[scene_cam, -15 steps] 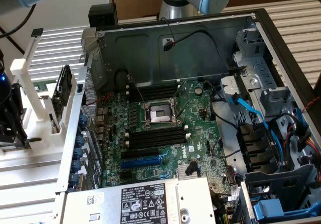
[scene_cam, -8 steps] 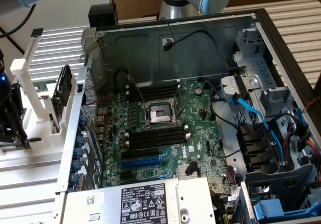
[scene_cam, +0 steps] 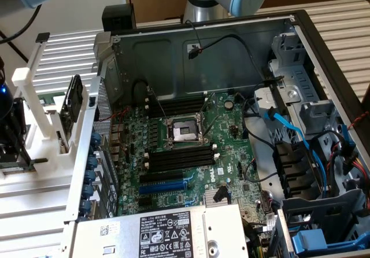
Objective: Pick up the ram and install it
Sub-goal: 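Pick up the ram and move it above insertion slot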
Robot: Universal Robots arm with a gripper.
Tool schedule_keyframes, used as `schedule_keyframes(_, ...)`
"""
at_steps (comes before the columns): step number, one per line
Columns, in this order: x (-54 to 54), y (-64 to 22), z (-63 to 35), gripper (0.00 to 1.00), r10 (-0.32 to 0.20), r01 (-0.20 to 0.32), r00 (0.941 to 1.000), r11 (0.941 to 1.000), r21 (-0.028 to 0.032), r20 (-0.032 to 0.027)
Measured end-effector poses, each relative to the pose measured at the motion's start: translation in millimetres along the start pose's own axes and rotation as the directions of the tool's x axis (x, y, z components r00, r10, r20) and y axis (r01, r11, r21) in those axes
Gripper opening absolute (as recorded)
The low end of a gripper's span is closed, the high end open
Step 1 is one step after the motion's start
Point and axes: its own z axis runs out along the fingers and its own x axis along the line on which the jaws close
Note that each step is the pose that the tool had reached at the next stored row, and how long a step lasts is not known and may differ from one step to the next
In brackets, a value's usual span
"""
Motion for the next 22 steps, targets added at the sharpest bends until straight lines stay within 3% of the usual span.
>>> schedule_keyframes(6, 0.3, 0.0, 0.0, 0.12, 0.000, 0.000, 1.0000, 1.0000, 0.0000, 0.0011)
schedule_keyframes(10, 2.4, -0.1, 0.0, 0.12, 0.000, 0.000, 1.0000, 1.0000, -0.0003, 0.0100)
schedule_keyframes(22, 2.5, -0.1, 0.0, 0.12, 0.000, 0.000, 0.9999, 1.0000, -0.0003, 0.0104)
